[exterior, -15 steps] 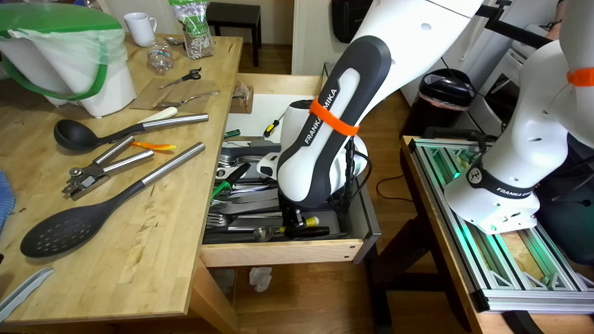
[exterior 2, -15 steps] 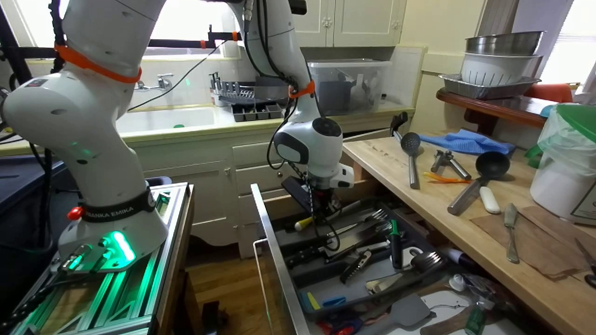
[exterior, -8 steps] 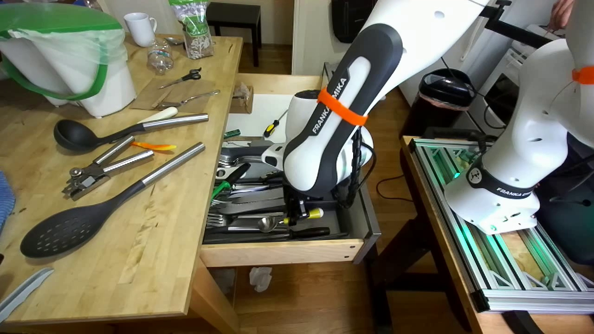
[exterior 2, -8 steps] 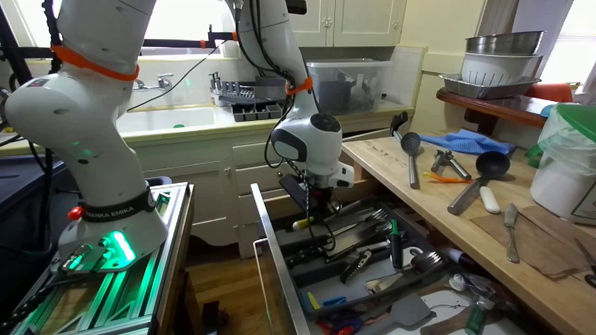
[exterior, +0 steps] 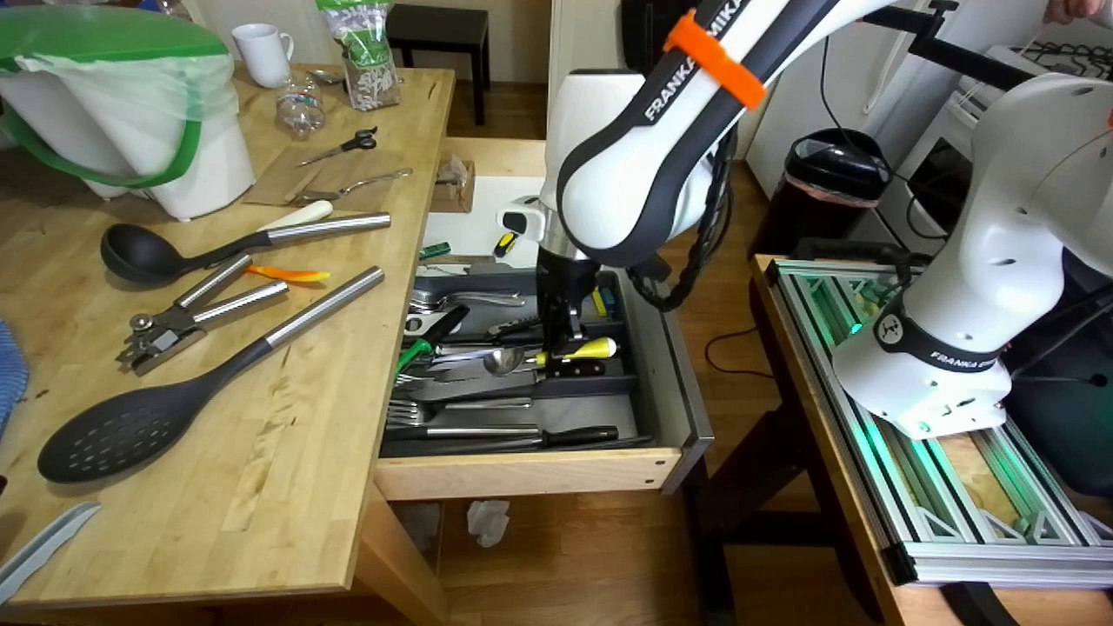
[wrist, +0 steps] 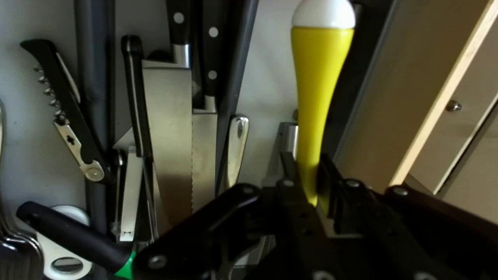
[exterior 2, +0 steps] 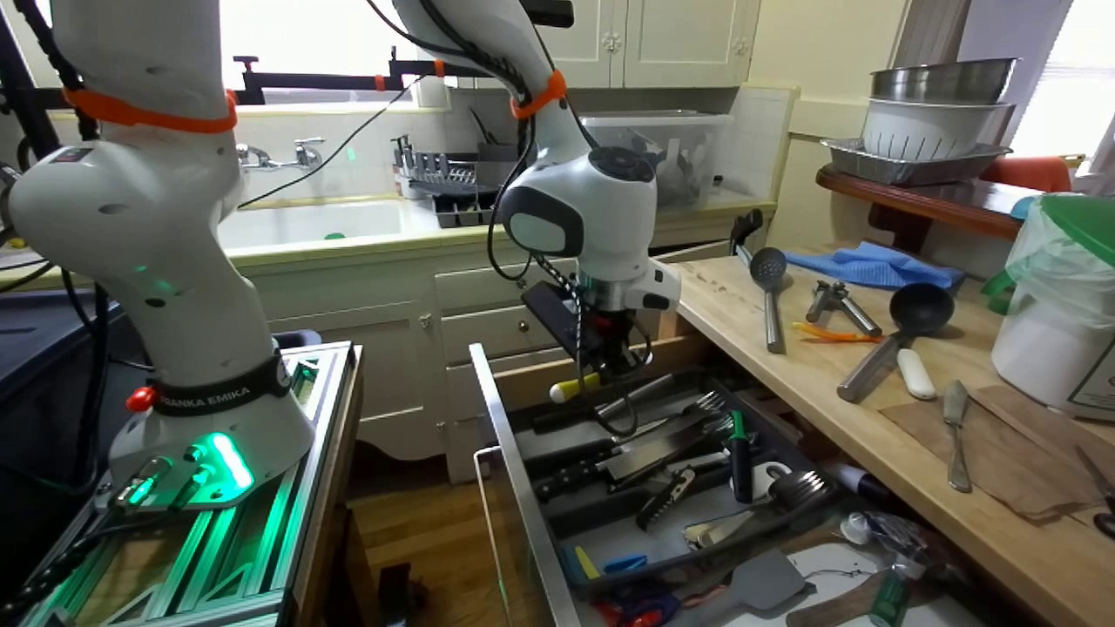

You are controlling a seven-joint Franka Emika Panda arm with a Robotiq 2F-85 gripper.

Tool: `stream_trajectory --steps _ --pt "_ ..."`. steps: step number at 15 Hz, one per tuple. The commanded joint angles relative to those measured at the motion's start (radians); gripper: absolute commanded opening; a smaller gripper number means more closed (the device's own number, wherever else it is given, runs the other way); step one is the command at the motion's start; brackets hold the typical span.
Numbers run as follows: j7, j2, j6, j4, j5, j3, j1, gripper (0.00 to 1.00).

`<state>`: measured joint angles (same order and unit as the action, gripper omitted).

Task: Pick up the spoon from the drawer and put it on the counter

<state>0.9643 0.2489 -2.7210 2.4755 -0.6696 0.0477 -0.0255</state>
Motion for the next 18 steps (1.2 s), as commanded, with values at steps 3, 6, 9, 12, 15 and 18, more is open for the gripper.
stream_trajectory --steps 3,6,9,12,15,18 --pt "-0.041 -0.168 0.22 -0.036 0.198 -0.032 0.091 0.04" --pt "-0.059 -0.195 0.304 -0.136 0.348 -0.011 0.091 0.04" --pt "-0.046 -0.163 0.383 -0.279 0.449 -0.007 0.09 0.04" --pt "-0.012 -0.093 0.393 -0.422 0.458 -0.025 0.083 0.04" --pt "-0.003 -0.004 0.35 -0.539 0.445 -0.057 0.077 0.04" --pt "0.029 0.089 0.323 -0.631 0.474 -0.099 0.07 0.04"
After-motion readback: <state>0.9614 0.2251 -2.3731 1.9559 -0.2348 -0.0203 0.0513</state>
